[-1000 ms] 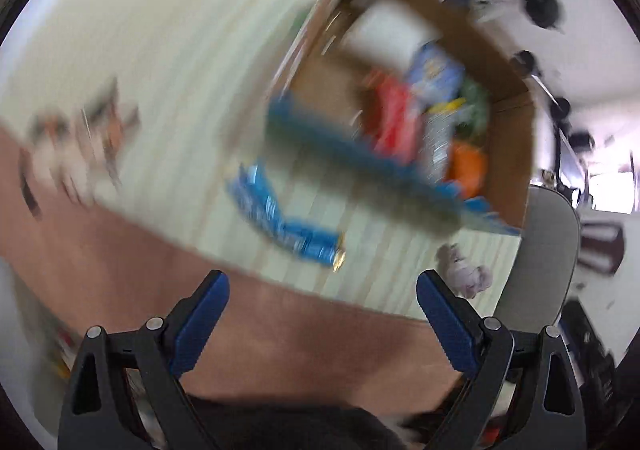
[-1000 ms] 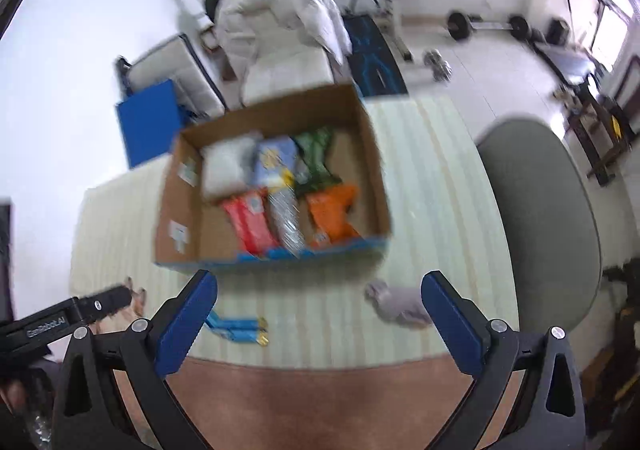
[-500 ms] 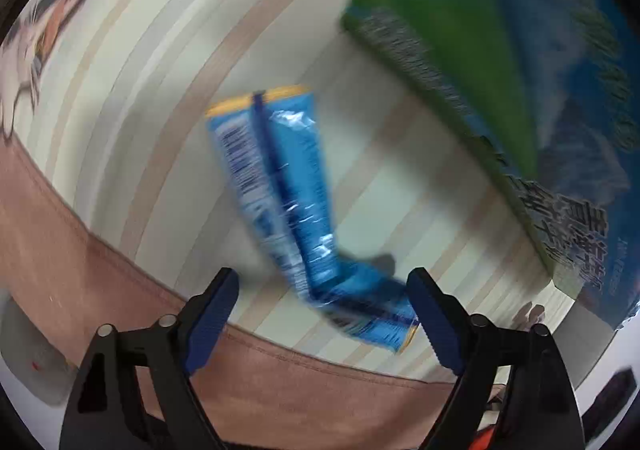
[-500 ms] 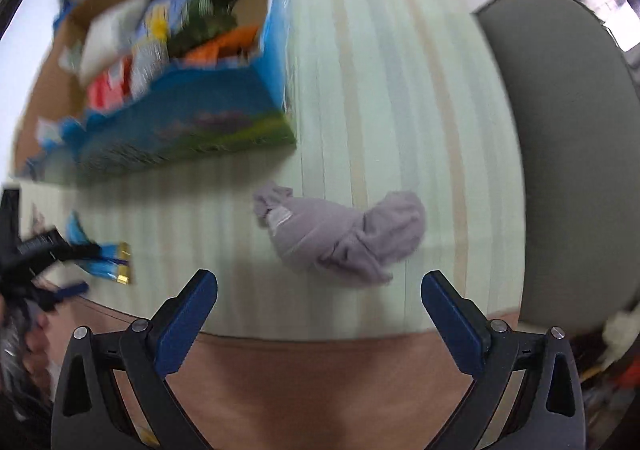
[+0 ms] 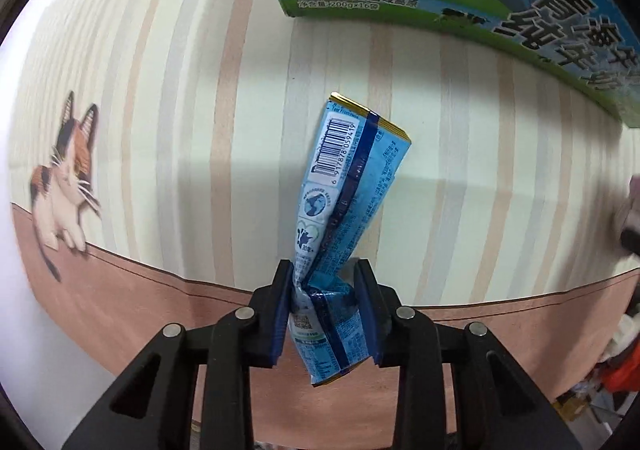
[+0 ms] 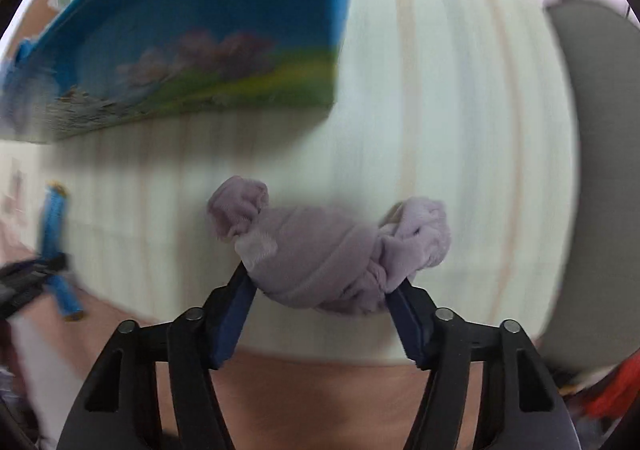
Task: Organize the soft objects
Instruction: 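Lift and carry blue strip pack and lavender cloth toward the box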
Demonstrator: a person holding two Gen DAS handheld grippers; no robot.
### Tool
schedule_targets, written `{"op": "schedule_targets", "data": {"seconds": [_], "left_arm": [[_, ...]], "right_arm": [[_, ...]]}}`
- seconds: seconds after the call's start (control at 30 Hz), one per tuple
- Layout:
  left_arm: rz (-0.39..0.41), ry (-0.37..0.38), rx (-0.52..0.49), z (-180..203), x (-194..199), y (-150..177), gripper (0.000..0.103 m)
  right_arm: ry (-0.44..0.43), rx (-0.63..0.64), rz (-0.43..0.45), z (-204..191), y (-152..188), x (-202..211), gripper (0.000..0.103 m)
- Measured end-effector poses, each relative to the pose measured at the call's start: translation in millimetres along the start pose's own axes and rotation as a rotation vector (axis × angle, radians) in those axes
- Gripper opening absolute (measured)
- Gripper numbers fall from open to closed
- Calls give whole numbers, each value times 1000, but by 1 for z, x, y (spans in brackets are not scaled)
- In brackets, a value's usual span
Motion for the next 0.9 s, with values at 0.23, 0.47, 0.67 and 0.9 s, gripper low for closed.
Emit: {"op": "schedule_targets", "data": {"seconds": [0.23,0.47,0.67,0.9], "left_arm": [[-18,125,172,-32,-9,-5,50],[30,11,85,-27,-4,-12,42],[33,40,31,1,2,-5,24],[-10,100,64,-11,2,10,36]], "right_arm": [[-162,-74,-43,-3,21,-4,74],[172,336,61,-56,27,-5,80],[66,281,-51,-72,36,-18,78],[-2,269,3,-63,38,19,86]]}}
Point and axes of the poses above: each gripper's, at about its wrist camera, not at the fingertips, and x roughly against the way its jaws point, z to its right, y to its underside, the point moved 3 cm from there along -x, roughly the way its jaws point, and after that the axes turned 3 degrees about z, right-handed, at the moved point
